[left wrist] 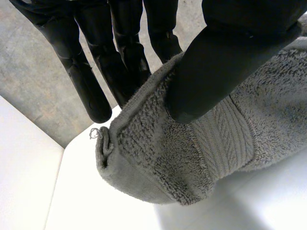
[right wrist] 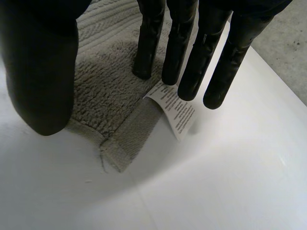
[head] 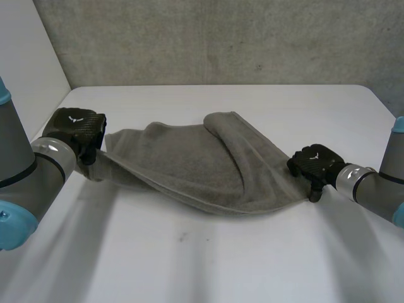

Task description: Fold the towel.

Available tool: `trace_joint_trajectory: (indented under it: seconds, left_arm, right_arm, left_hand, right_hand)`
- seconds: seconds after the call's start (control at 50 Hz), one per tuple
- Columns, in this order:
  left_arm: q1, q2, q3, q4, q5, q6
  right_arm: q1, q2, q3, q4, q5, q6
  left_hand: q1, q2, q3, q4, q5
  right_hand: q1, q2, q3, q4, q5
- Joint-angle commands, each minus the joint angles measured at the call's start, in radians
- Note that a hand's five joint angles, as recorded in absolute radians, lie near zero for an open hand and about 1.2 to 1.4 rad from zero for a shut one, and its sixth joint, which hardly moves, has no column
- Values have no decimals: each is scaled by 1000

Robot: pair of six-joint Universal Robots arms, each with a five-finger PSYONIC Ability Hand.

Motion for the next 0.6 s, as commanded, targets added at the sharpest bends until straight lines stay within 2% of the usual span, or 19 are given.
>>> trace_joint_trajectory:
  seconds: [0.02,0.3,0.42,0.6]
  left_arm:
    - [0,-2,0,0,0,0]
    - [0,-6,0,1,2,0]
    - [2,-9,-2,1,14,0]
    - [0,-22,0,1,14,0]
  right_arm:
    - [1,18,-33,3,0,2]
    - [47,72,-121,6,-6,7]
    - [52,85,-153,14,-3,8]
    - [72,87,-200,49,-3,10]
  left_hand:
    - [203,179,180,178,207]
    - [203,179,180,178,207]
    - [203,179,180,178,207]
    - [203,179,180,178,207]
  right_hand:
    - [14,14,18,20,83]
    - [64,64,68,70,133]
    - [208,207,212,213,276]
    - [211,211,215,217,280]
